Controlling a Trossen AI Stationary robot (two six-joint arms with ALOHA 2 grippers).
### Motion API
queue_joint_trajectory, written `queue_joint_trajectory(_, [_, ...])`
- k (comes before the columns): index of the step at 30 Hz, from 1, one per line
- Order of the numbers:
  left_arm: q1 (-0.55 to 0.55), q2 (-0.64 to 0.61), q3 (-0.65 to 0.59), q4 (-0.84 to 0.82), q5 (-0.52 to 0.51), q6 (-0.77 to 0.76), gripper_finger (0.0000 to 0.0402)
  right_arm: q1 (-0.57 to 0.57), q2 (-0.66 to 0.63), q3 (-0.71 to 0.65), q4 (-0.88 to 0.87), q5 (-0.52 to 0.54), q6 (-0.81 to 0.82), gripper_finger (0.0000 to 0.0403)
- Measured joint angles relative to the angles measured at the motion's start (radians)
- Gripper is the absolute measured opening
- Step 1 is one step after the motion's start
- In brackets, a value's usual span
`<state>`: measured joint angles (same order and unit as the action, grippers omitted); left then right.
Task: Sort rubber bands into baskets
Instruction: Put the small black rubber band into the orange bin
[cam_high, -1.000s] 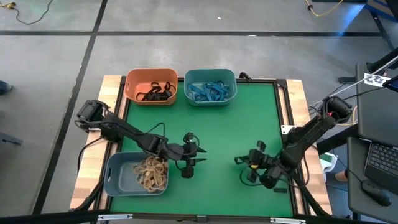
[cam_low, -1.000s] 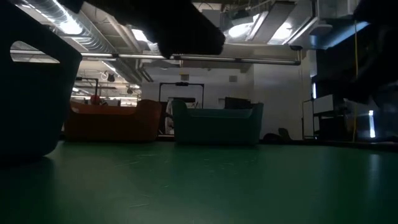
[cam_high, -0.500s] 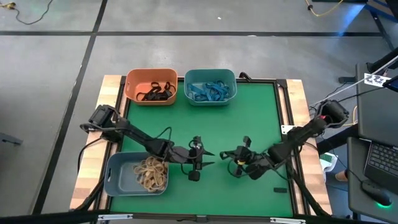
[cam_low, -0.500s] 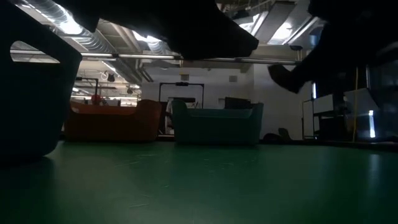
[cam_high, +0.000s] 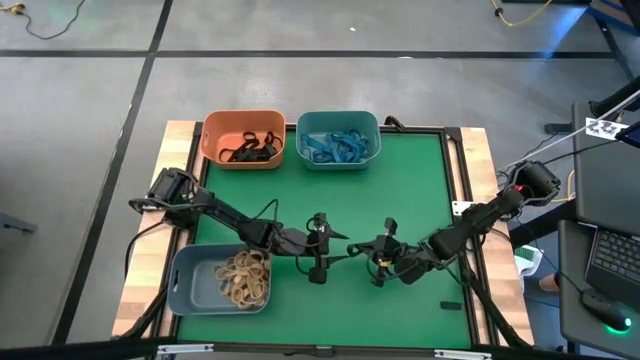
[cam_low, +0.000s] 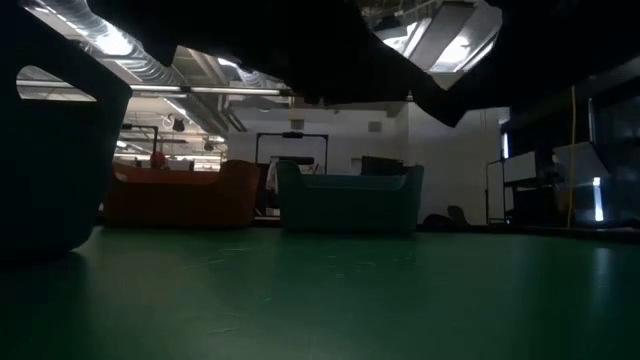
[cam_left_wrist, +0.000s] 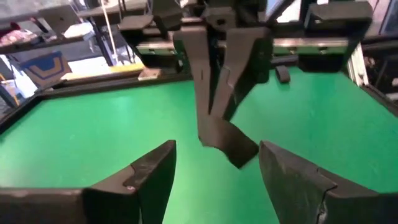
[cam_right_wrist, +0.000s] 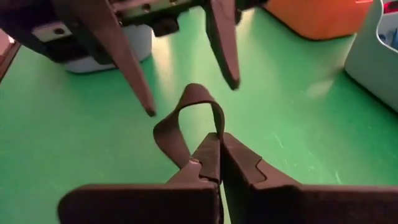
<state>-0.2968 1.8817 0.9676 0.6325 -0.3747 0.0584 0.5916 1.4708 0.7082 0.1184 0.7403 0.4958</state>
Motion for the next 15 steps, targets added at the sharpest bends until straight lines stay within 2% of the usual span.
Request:
queue_joint_trajectory(9, [0.015,0.012,0.000,0.059,0.060,-0.002,0.0222,-0.026,0.000,0.000,0.038,-0.018,-0.033,0.0005])
queue_joint_trajectory(12, [0.023,0.012,0.000,0.056,0.060,-0.004,0.0200,-0.025,0.000,0.000,0.071,-0.018,-0.067,0.0005])
queue_joint_trajectory(15, [0.025,0.012,0.000,0.054,0.060,-0.002,0.0161,-0.025,0.000,0.000,0.075,-0.018,-0.082,0.0005])
